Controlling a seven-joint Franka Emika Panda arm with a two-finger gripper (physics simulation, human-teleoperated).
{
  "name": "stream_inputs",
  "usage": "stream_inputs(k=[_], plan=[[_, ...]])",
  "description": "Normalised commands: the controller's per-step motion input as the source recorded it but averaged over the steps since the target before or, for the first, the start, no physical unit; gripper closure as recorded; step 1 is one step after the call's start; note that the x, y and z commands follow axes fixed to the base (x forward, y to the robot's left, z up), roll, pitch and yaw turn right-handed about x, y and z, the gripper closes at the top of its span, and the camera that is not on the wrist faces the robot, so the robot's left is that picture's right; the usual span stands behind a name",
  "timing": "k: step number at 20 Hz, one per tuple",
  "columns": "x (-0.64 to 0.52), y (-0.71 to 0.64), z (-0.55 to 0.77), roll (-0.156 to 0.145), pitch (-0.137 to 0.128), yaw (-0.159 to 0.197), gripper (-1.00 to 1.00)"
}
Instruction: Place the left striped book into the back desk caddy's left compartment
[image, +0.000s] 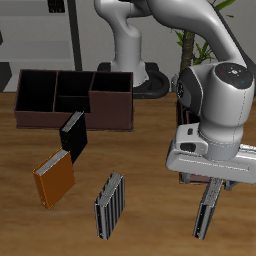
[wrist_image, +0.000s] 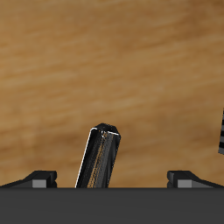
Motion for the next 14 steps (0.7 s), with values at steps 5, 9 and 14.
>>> stream_inputs(k=[5,9,14], plan=[[0.01,-0.03,-0.28,0.001,0.033,-0.029,-1.0],[-0.02,0.07,-0.28,0.021,0.03,-0.009,-1.0],[-0.01,0.05,-0.22,0.026,0.026,-0.01,-1.0]])
